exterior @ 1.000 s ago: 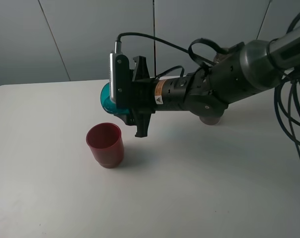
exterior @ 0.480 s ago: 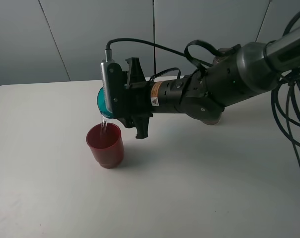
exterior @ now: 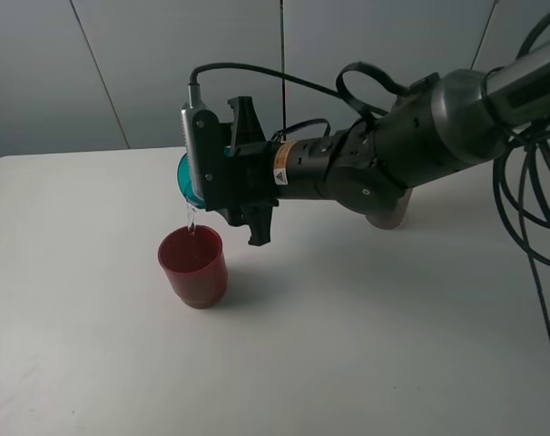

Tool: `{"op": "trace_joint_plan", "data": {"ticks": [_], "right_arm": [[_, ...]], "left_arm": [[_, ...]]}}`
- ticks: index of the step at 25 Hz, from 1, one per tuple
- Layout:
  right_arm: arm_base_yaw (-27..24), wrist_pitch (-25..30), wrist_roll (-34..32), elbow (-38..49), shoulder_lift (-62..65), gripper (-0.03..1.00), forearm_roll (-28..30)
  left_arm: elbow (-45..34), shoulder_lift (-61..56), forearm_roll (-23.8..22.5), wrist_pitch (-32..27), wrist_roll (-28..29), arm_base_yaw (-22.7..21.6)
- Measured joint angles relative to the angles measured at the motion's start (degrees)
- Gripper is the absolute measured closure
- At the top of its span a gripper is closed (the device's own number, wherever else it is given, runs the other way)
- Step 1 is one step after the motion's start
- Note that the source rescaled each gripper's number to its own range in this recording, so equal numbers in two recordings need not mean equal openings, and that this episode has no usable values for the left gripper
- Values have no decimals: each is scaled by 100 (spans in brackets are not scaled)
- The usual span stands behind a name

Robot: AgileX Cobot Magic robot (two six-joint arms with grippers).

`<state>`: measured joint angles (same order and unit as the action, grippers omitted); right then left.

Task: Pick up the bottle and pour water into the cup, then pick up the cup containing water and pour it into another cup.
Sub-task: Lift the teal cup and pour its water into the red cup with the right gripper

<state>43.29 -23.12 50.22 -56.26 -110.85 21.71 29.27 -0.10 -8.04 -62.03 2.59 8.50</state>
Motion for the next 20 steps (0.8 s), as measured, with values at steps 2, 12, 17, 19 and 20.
{"op": "trace_joint_plan", "data": {"ticks": [2, 12, 17, 19, 20], "right_arm": [[0, 10, 131, 0, 0, 91, -31], [0, 42, 621, 0, 0, 91, -300], [0, 42, 765, 0, 0, 91, -325], [0, 42, 788, 0, 0, 91, -325], [0, 42, 806, 0, 0, 91, -325]], "left_arm": [[0, 0, 0, 0, -11, 0], [0, 0, 0, 0, -11, 0], [0, 0, 0, 0, -11, 0], [0, 0, 0, 0, -11, 0], [0, 0, 0, 0, -11, 0]]}}
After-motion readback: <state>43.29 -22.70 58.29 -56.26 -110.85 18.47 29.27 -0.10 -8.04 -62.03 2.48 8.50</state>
